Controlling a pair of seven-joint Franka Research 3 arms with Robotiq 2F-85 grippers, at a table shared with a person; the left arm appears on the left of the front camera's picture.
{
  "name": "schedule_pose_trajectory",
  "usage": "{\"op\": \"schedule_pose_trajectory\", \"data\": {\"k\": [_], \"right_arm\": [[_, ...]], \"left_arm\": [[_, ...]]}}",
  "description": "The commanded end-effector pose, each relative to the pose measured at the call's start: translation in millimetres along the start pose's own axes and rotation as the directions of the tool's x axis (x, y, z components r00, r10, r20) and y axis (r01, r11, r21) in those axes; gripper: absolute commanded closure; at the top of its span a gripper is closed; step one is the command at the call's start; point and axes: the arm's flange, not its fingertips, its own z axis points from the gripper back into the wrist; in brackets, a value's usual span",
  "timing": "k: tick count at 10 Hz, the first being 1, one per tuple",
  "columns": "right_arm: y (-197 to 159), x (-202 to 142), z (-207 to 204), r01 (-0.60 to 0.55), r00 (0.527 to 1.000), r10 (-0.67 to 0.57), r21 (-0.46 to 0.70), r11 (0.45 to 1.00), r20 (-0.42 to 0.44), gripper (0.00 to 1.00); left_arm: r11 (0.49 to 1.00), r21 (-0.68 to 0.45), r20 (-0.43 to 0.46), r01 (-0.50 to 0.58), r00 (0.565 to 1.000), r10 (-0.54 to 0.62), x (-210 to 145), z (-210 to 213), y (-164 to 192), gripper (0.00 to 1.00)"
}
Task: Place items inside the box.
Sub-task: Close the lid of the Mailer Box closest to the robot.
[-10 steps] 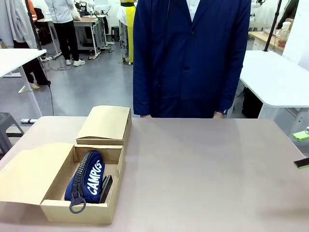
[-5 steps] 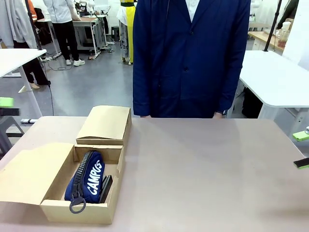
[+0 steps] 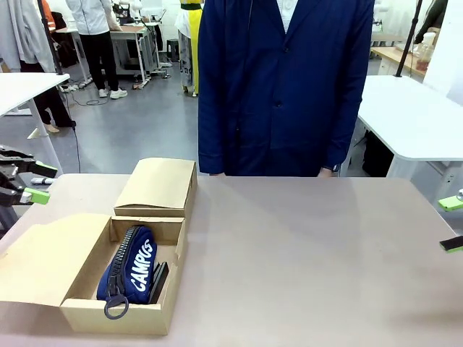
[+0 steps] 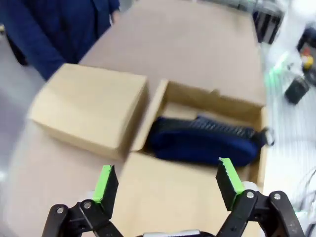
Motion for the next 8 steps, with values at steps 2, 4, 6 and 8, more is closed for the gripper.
{"op": "schedule_pose_trajectory", "data": {"k": [2, 4, 6, 8], "right_arm": [[4, 0, 0, 0.013, 1.0, -0.013, 0.023, 1.0, 0.005, 0.0], [4, 0, 0, 0.013, 1.0, -0.013, 0.023, 1.0, 0.005, 0.0], [4, 0, 0, 0.013, 1.0, -0.013, 0.023, 1.0, 0.005, 0.0], [4, 0, 0, 0.013, 1.0, -0.013, 0.023, 1.0, 0.005, 0.0]], "left_arm": [[1.0, 0.0, 0.0, 0.0, 1.0, 0.0, 0, 0, 0, 0.0], [1.0, 0.0, 0.0, 0.0, 1.0, 0.0, 0, 0, 0, 0.0], [1.0, 0.0, 0.0, 0.0, 1.0, 0.0, 0, 0, 0, 0.0], [0.996, 0.046, -0.081, 0.078, 0.994, -0.074, -14, -2, 7, 0.0]]}}
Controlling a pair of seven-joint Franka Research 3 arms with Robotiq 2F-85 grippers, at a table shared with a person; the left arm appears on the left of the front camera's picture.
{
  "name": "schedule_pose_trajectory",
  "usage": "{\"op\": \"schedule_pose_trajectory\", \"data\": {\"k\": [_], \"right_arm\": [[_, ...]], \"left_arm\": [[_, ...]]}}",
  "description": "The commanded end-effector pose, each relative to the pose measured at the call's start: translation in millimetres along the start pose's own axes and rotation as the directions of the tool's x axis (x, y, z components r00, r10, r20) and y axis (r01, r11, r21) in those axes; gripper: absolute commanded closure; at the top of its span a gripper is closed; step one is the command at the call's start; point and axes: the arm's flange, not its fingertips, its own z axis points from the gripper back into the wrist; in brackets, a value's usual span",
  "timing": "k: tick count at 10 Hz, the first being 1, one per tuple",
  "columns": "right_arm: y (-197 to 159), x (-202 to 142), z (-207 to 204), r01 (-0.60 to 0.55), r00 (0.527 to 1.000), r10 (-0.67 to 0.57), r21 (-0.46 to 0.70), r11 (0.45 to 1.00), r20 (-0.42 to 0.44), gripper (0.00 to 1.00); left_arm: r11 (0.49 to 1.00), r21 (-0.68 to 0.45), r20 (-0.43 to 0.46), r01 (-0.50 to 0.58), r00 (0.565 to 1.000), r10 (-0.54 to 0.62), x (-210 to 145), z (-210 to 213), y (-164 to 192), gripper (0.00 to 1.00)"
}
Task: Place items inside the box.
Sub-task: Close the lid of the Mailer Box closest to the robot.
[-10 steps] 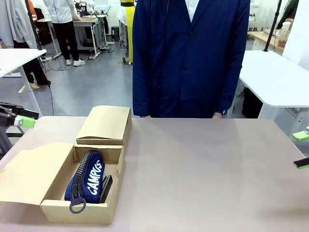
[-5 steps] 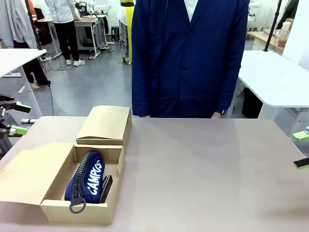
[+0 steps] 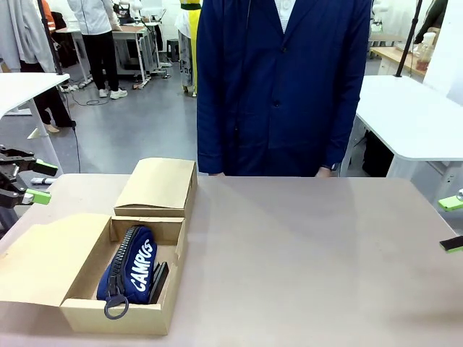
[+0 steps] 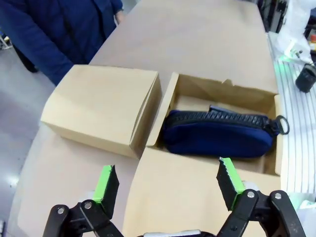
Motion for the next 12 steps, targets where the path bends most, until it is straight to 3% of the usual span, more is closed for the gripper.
{"op": "schedule_pose_trajectory", "data": {"k": [1, 2, 3, 4, 7, 8, 9, 12], "right_arm": [[4, 0, 0, 0.013, 1.0, -0.013, 0.023, 1.0, 0.005, 0.0], [4, 0, 0, 0.013, 1.0, -0.013, 0.023, 1.0, 0.005, 0.0], [4, 0, 0, 0.013, 1.0, -0.013, 0.023, 1.0, 0.005, 0.0], [4, 0, 0, 0.013, 1.0, -0.013, 0.023, 1.0, 0.005, 0.0], [4, 0, 0, 0.013, 1.0, -0.013, 0.023, 1.0, 0.005, 0.0], [4, 0, 0, 0.013, 1.0, -0.013, 0.023, 1.0, 0.005, 0.0], [4, 0, 0, 0.013, 1.0, -0.013, 0.023, 1.0, 0.005, 0.0], [4, 0, 0, 0.013, 1.0, -0.013, 0.023, 1.0, 0.005, 0.0]], "left_arm": [[0.995, 0.03, -0.121, 0.095, 0.988, -0.091, -25, 7, 7, 0.0], [0.985, 0.077, -0.153, 0.153, 0.978, -0.14, -44, 16, 14, 0.0], [0.983, 0.046, -0.079, 0.18, 0.981, -0.176, -62, 26, 18, 0.0], [0.982, 0.096, -0.134, 0.16, 0.98, -0.146, -85, 35, 23, 0.0], [0.973, 0.144, -0.162, 0.178, 0.975, -0.154, -141, 44, 34, 0.0], [0.978, 0.133, -0.219, 0.163, 0.967, -0.132, -155, 40, 35, 0.0], [0.98, 0.089, -0.207, 0.176, 0.966, -0.155, -165, 38, 37, 0.0], [0.996, 0.014, -0.297, 0.091, 0.951, -0.083, -194, 27, 36, 0.0]]}}
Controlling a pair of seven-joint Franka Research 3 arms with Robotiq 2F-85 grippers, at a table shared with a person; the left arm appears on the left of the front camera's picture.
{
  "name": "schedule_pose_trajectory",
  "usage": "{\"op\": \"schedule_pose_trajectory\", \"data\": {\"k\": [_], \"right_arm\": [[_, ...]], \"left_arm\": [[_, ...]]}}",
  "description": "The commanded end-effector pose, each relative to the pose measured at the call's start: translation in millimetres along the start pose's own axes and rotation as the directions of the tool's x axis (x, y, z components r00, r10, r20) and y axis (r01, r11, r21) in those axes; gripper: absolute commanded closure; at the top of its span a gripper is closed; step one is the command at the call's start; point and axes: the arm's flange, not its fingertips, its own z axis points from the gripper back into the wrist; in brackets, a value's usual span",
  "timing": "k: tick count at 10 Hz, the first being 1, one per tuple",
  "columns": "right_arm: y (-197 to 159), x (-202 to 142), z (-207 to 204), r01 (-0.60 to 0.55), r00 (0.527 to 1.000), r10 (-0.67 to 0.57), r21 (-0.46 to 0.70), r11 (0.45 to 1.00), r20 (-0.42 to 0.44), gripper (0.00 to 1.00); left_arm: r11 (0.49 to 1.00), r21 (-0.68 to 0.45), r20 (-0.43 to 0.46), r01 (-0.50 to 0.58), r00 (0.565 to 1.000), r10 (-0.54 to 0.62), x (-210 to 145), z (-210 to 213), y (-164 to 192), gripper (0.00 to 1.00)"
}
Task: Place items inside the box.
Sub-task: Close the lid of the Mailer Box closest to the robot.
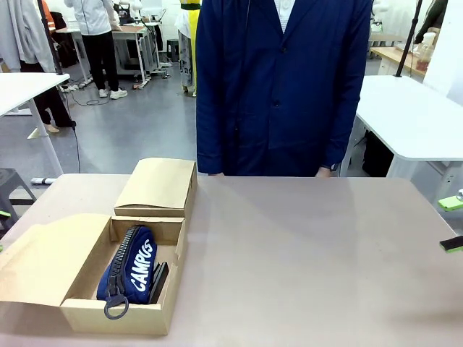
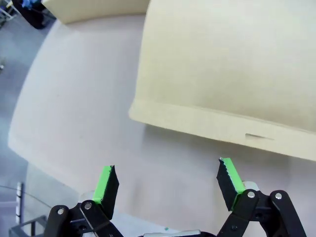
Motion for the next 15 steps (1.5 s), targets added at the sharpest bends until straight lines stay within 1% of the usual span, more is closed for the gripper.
{"op": "schedule_pose_trajectory", "data": {"k": [1, 6, 7, 8, 9, 11, 12, 14, 15], "right_arm": [[4, 0, 0, 0.013, 1.0, -0.013, 0.023, 1.0, 0.006, 0.0], [4, 0, 0, 0.013, 1.0, -0.013, 0.023, 1.0, 0.006, 0.0], [4, 0, 0, 0.013, 1.0, -0.013, 0.023, 1.0, 0.006, 0.0], [4, 0, 0, 0.013, 1.0, -0.013, 0.023, 1.0, 0.006, 0.0], [4, 0, 0, 0.013, 1.0, -0.013, 0.023, 1.0, 0.006, 0.0], [4, 0, 0, 0.013, 1.0, -0.013, 0.023, 1.0, 0.006, 0.0], [4, 0, 0, 0.013, 1.0, -0.013, 0.023, 1.0, 0.006, 0.0], [4, 0, 0, 0.013, 1.0, -0.013, 0.023, 1.0, 0.006, 0.0], [4, 0, 0, 0.013, 1.0, -0.013, 0.023, 1.0, 0.006, 0.0]], "left_arm": [[0.999, -0.045, -0.023, -0.017, 1.0, 0.016, -9, -8, 4, 0.0], [0.991, -0.131, 0.048, 0.005, 0.999, 0.001, 2, -51, 2, 0.0], [0.99, -0.143, 0.055, 0.002, 0.998, 0.005, 0, -56, 5, 0.0], [0.99, -0.142, 0.08, 0.006, 0.997, 0.006, 2, -58, 7, 0.0], [0.993, -0.121, 0.132, 0.003, 0.991, 0.013, 4, -57, 9, 0.0], [0.996, -0.093, 0.259, 0.016, 0.966, 0.009, 9, -56, 11, 0.0], [0.996, -0.084, 0.293, 0.029, 0.956, -0.003, 14, -56, 10, 0.0], [0.998, -0.065, 0.318, 0.027, 0.948, -0.005, 19, -55, 10, 0.0], [0.999, -0.03, 0.356, 0.029, 0.934, -0.016, 22, -48, 9, 0.0]]}}
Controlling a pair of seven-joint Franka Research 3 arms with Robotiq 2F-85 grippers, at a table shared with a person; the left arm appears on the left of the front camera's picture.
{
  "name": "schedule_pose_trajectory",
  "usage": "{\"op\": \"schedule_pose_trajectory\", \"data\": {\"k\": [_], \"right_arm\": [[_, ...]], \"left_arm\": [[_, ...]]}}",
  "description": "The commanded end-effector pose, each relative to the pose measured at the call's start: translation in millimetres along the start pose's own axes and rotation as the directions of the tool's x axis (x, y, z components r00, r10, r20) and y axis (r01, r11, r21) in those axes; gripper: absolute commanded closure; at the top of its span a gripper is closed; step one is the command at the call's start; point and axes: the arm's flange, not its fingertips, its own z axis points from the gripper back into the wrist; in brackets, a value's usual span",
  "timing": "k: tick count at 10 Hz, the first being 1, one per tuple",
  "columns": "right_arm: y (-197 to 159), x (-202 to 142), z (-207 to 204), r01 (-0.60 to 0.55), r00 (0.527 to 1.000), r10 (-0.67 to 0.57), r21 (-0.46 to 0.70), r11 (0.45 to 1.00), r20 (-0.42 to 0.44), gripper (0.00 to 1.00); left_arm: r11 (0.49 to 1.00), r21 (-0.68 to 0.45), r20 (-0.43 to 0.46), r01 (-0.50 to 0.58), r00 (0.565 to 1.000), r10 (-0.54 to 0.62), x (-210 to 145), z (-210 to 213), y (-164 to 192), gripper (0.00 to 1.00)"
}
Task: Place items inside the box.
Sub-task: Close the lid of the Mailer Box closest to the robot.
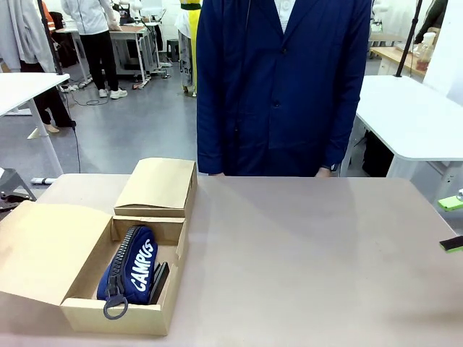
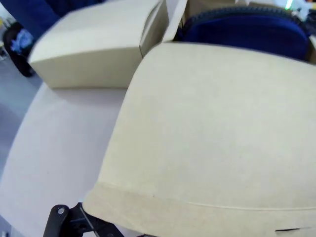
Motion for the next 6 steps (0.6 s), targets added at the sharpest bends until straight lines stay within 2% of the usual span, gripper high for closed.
{"op": "schedule_pose_trajectory", "data": {"k": [1, 4, 6], "right_arm": [[4, 0, 0, 0.013, 1.0, -0.013, 0.023, 1.0, 0.006, 0.0], [4, 0, 0, 0.013, 1.0, -0.013, 0.023, 1.0, 0.006, 0.0], [4, 0, 0, 0.013, 1.0, -0.013, 0.023, 1.0, 0.006, 0.0]], "left_arm": [[0.995, 0.071, 0.113, 0.068, 0.991, -0.076, -3, 8, -9, 0.0], [0.984, 0.105, 0.262, 0.145, 0.95, -0.168, 39, 22, -23, 0.0], [0.977, 0.094, 0.271, 0.193, 0.939, -0.212, 76, 16, -32, 0.0]]}}
